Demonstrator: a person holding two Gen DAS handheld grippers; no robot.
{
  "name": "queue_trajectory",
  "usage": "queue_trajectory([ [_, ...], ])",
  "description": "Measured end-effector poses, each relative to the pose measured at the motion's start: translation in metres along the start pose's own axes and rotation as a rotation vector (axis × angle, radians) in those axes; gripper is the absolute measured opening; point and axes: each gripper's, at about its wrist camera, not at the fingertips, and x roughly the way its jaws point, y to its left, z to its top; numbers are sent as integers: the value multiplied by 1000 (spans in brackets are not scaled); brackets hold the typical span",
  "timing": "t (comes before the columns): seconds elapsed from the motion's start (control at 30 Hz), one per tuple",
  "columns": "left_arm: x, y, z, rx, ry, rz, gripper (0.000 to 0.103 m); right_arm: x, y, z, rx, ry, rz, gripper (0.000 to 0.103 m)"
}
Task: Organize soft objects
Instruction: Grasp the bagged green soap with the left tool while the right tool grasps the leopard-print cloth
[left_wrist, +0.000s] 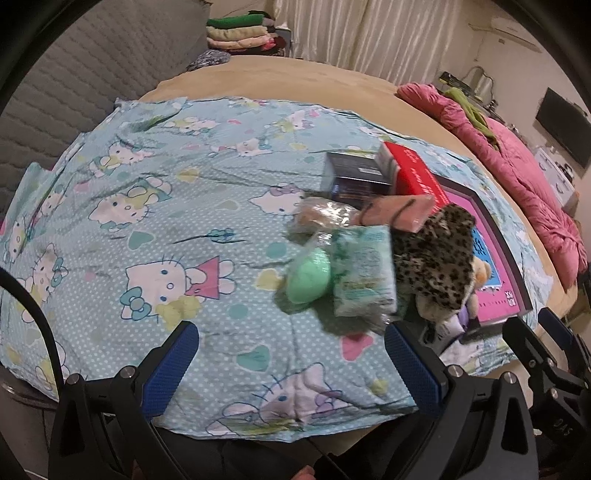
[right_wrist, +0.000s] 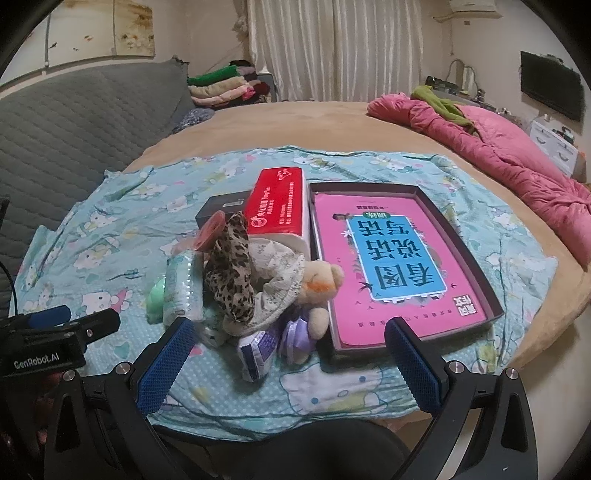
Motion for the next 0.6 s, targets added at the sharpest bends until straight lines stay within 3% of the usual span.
queue_trajectory([
  [0.3,31,24,8,-33,34,13,101,16,11,4,-33,-4,23,103],
  [0.47,59,28,17,40,71,-21,101,26,18,9,-67,-8,27,103],
  [0.6,74,23,21,109,94,-37,92,37,17,15,-58,6,37,103],
])
